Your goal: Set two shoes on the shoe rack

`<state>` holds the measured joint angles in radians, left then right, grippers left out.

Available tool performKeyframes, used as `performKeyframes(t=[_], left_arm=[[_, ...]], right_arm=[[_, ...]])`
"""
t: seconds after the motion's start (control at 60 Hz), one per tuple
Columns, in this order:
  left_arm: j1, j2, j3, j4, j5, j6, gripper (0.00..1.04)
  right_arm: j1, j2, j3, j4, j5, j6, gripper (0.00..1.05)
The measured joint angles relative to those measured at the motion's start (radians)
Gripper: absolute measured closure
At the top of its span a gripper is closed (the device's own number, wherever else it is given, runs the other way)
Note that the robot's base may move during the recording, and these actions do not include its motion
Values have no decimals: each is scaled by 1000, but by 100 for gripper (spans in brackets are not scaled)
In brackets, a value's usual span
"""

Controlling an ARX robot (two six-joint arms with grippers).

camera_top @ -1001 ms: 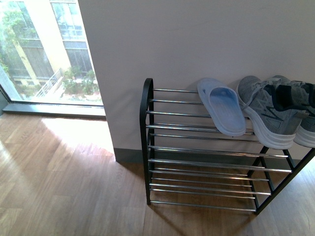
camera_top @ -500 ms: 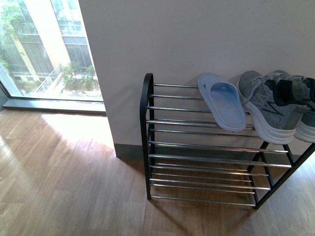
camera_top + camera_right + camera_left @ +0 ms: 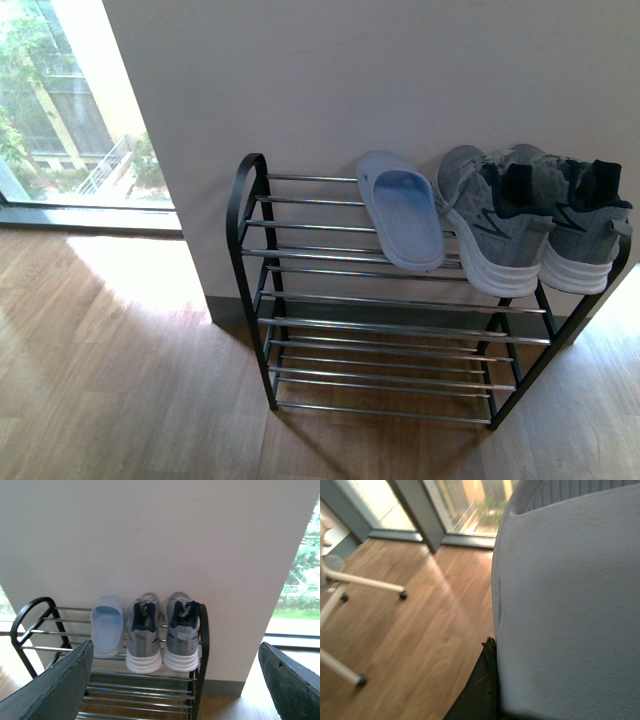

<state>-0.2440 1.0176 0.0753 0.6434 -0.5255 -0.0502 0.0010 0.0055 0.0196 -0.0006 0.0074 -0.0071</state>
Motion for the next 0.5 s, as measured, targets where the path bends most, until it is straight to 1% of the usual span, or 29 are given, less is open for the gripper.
performKeyframes(t=[0.067, 0.167, 0.25, 0.284, 0.35, 0.4, 0.45, 0.467, 0.484, 0.5], left_arm=[[-40, 10, 40, 3, 16, -44, 103], [-61, 91, 130, -11, 43, -85, 103], [-63, 224, 268, -31, 111, -129, 103], [-66, 263, 309, -45, 124, -140, 103], [-71, 407, 463, -106, 188, -168, 103], [-80, 533, 603, -165, 218, -176, 103], [-86, 617, 696, -196, 221, -173, 103], [-89, 659, 745, -215, 225, -174, 103], [-93, 757, 864, -265, 245, -175, 103], [-95, 795, 910, -284, 243, -174, 103]], right_arm=[[0, 0, 0, 0, -2, 0, 9], [0, 0, 0, 0, -5, 0, 9], [0, 0, 0, 0, -5, 0, 9], [0, 0, 0, 0, -5, 0, 9], [0, 0, 0, 0, -5, 0, 9], [0, 0, 0, 0, -5, 0, 9], [0, 0, 0, 0, -5, 0, 9], [0, 0, 0, 0, -5, 0, 9], [0, 0, 0, 0, -5, 0, 9], [0, 0, 0, 0, -5, 0, 9]])
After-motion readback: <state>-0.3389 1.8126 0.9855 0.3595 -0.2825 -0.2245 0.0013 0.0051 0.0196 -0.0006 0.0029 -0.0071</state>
